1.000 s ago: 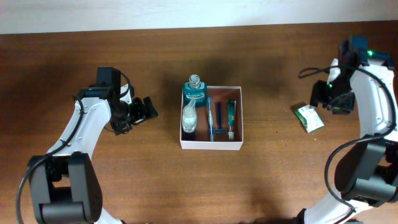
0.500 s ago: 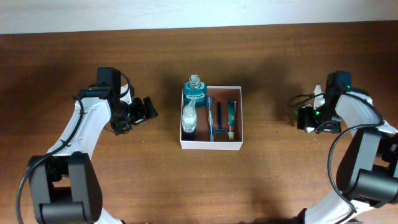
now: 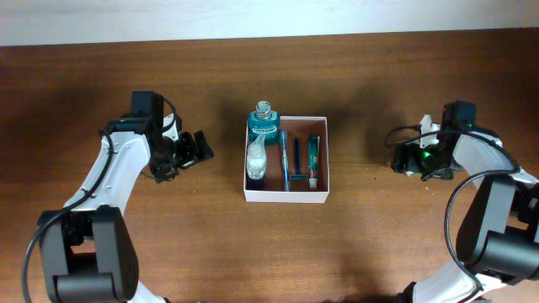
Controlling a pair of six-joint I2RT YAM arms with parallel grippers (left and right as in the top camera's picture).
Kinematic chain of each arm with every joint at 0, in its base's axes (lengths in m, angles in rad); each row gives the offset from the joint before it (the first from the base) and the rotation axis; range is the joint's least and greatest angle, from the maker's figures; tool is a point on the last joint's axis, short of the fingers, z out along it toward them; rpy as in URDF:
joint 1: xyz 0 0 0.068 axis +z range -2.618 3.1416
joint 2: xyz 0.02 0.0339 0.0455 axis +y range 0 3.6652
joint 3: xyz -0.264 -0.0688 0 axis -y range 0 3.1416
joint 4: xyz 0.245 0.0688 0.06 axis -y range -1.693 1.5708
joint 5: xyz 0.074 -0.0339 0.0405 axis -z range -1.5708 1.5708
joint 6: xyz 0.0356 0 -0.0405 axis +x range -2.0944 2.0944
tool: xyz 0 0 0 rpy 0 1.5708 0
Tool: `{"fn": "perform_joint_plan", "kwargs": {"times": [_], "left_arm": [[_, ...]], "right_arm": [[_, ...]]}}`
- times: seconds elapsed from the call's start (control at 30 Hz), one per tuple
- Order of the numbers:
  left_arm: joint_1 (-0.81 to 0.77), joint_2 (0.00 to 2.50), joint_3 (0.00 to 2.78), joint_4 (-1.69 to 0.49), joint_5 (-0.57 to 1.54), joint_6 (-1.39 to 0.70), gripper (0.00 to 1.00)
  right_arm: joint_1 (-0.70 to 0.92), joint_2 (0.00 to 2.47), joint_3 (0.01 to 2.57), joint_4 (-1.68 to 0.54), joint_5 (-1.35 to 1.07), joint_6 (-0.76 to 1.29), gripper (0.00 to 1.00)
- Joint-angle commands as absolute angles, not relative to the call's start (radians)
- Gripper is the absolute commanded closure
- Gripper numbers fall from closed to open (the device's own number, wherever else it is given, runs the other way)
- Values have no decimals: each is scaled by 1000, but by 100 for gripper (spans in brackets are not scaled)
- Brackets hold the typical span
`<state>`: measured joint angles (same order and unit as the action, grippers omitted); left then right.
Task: Pack container
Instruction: 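Lower and close the right gripper on the green-and-white packet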
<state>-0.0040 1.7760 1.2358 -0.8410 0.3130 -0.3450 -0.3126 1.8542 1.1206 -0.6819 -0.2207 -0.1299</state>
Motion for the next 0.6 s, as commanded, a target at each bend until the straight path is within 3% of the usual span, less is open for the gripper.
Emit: {"fn": "perform_joint_plan", "kwargs": {"times": [0.0, 0.57], "left_arm": [[-2, 1785, 1230, -841, 313, -344, 1], [-2, 1785, 1230, -841, 313, -344, 1]], "right_arm": [[-292, 1858, 1100, -685, -418, -96, 14], [-269, 1858, 1100, -678, -137, -62, 12]]}}
